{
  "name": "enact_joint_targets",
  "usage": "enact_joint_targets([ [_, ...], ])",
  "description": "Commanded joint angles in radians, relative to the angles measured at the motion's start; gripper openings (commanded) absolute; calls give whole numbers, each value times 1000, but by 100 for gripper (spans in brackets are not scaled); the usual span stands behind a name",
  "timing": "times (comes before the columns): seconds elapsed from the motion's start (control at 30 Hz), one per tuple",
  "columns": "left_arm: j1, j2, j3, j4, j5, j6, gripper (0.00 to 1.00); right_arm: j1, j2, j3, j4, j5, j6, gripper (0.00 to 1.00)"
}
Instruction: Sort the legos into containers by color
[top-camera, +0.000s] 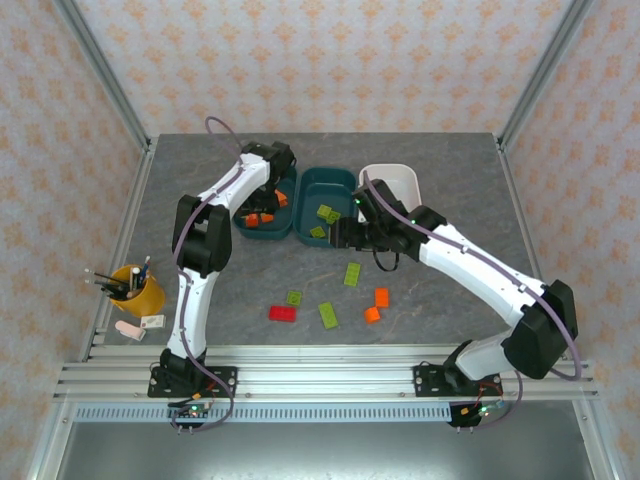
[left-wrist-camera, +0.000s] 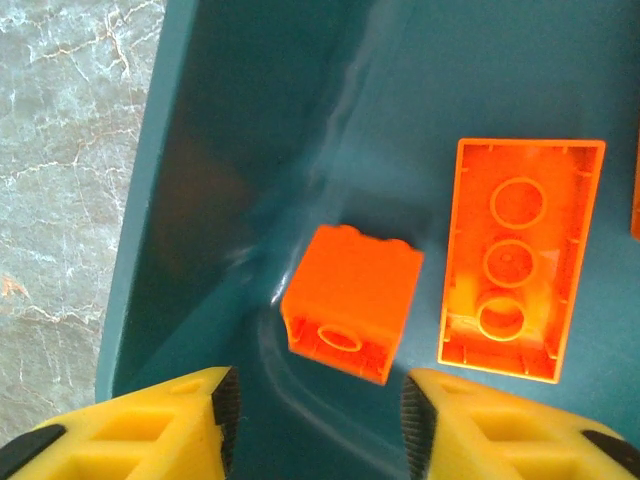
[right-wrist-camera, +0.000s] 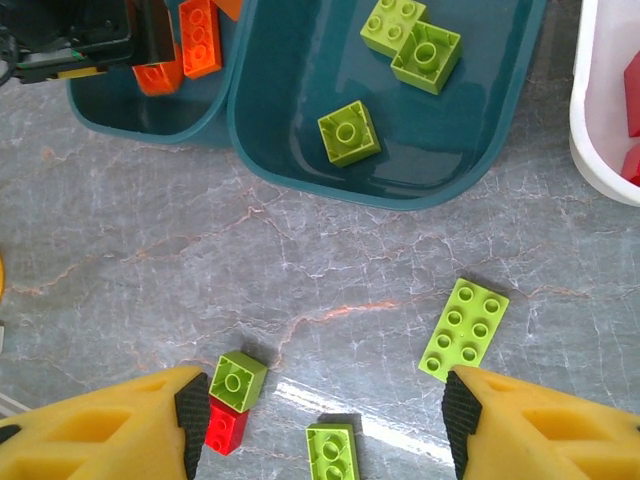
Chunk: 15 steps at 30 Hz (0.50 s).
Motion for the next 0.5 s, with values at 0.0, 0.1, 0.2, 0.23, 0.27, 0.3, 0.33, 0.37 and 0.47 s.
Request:
enact_joint_targets([
  [0.0, -3, -55, 23, -46, 4, -2, 54, 4, 14, 32, -34, 43, 11, 65],
  [0.1, -8, -79, 60, -68, 7, -3, 56, 4, 23, 36, -60, 71, 18, 65],
  [0.2, -16, -128, 97, -93, 3, -16, 57, 13, 39, 26, -107, 131, 60, 65],
  [0.23, -21, -154, 98, -91, 5, -19, 59, 14, 50, 18, -126, 145, 81, 64],
  [0.27, -27, -188, 94, -87, 11, -21, 61, 15, 68, 8, -144, 154, 108, 65],
  [0.3, -35, -229, 80, -76, 20, -20, 63, 17, 92, -1, -162, 158, 134, 65],
  [0.33, -41, -268, 61, -64, 34, -20, 65, 20, 116, -5, -174, 160, 150, 65],
  [0.37, -48, -320, 25, -38, 53, -21, 67, 26, 147, -6, -182, 166, 162, 65],
  [0.47, -67, -504, -138, 53, 102, -39, 72, 43, 232, 10, -167, 168, 172, 65],
])
